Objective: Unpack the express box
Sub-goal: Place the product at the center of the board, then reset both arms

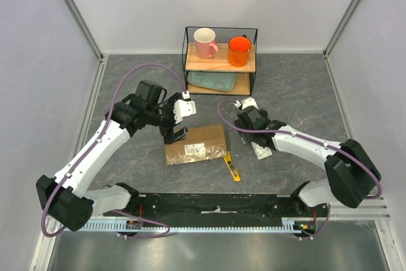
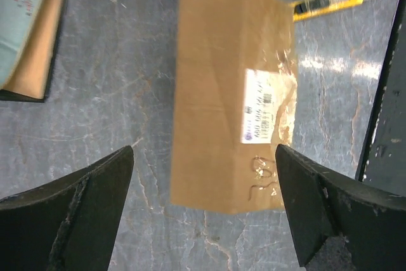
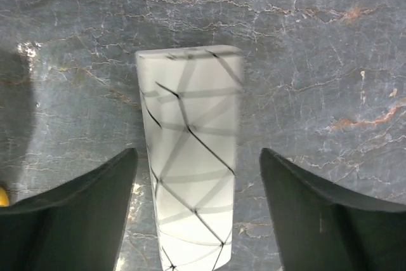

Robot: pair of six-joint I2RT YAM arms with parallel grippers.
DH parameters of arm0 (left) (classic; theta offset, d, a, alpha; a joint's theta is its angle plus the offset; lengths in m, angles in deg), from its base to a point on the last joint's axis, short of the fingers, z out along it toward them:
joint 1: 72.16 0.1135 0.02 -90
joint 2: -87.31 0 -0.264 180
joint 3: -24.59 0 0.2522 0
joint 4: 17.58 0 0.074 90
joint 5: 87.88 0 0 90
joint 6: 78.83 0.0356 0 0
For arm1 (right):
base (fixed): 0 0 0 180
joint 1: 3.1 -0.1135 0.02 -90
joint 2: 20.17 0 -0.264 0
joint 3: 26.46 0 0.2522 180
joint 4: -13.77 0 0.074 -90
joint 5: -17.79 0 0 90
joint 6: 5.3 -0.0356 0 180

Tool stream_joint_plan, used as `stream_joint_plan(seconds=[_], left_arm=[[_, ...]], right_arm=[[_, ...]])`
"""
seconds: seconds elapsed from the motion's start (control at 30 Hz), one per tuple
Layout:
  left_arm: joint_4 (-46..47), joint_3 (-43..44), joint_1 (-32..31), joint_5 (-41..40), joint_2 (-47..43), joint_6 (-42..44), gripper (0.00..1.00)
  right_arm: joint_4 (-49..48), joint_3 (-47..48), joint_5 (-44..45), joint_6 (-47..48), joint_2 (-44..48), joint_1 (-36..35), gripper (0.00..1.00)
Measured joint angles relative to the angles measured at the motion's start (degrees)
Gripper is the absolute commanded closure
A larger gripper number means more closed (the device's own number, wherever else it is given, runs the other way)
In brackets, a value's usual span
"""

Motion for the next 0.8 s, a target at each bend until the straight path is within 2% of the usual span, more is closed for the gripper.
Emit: stream_joint_plan(seconds=[0.2, 0.37, 0.43, 0.53, 0.67, 0.8], left_arm=[[-2.99, 9.4, 0.0, 0.0, -1.14, -5.64, 0.01], [-2.93, 12.55, 1.18, -0.15, -4.94, -10.91, 0.01], [-2.12, 11.89, 3.63, -0.07, -6.05, -13.14, 0.01], [-0.68, 9.88, 10.62, 0.55, -6.03, -16.2, 0.01], [0.26, 7.15, 18.69, 1.53, -4.28, -19.43, 0.01], [0.92, 3.52, 20.48, 1.77, -5.07, -21.49, 0.01]], right_arm=[[2.78, 0.98, -1.07, -0.02, 5.01, 0.02, 0.02], [7.65, 9.05, -2.8, -2.16, 8.33, 0.11, 0.02], [9.09, 13.16, -3.26, -3.8, 8.79, 0.11, 0.02], [9.64, 16.68, -4.61, -5.53, 9.84, 0.11, 0.02], [10.67, 17.05, -6.62, -6.34, 11.37, 0.11, 0.02], [10.8, 16.31, -8.33, -6.58, 12.81, 0.11, 0.02]])
